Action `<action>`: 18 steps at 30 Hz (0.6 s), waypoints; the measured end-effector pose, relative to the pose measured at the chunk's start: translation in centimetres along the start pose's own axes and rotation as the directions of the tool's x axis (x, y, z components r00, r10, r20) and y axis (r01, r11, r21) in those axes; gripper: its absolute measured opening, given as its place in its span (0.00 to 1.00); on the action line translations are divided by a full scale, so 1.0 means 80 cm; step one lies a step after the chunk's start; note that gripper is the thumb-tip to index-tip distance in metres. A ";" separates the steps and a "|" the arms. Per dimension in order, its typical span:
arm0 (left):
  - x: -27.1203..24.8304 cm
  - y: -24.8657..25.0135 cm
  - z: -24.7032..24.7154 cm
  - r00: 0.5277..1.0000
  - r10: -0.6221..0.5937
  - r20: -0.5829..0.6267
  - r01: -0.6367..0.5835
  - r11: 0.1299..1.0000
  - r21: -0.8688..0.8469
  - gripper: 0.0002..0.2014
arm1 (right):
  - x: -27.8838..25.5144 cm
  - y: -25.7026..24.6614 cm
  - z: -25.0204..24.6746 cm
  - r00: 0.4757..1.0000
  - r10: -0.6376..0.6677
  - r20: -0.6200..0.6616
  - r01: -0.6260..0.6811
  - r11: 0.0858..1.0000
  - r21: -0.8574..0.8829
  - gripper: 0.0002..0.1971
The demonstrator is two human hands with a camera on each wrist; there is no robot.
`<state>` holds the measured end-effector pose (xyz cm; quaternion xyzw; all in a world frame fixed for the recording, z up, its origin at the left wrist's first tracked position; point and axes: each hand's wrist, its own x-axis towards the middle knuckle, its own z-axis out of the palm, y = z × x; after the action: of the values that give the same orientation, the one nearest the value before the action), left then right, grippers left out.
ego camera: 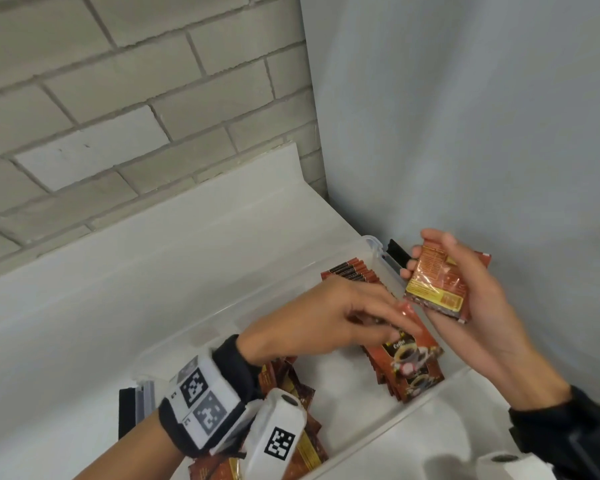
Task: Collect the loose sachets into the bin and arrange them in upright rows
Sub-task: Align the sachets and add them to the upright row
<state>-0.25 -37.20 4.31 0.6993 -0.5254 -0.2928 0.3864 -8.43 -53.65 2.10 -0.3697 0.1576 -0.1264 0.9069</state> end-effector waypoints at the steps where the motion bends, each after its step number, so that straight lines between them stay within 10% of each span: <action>1: 0.004 -0.002 0.006 0.999 0.021 0.034 -0.023 0.999 0.046 0.13 | 0.000 0.000 0.001 1.000 -0.012 -0.005 0.012 1.000 0.005 0.15; 11: 0.034 -0.030 0.061 0.961 0.119 0.251 -0.213 0.896 0.390 0.13 | -0.001 0.002 0.003 1.000 -0.029 -0.008 0.029 0.999 0.035 0.14; 18: 0.024 -0.041 0.069 0.967 0.193 0.169 -0.255 0.784 0.566 0.10 | 0.000 0.001 -0.001 1.000 0.011 0.016 -0.012 0.995 0.100 0.20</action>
<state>-2.54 -39.83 -1.43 0.7006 -0.6878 -0.1049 0.1583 -8.47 -53.62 2.01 -0.3237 0.1464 -0.1261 0.9262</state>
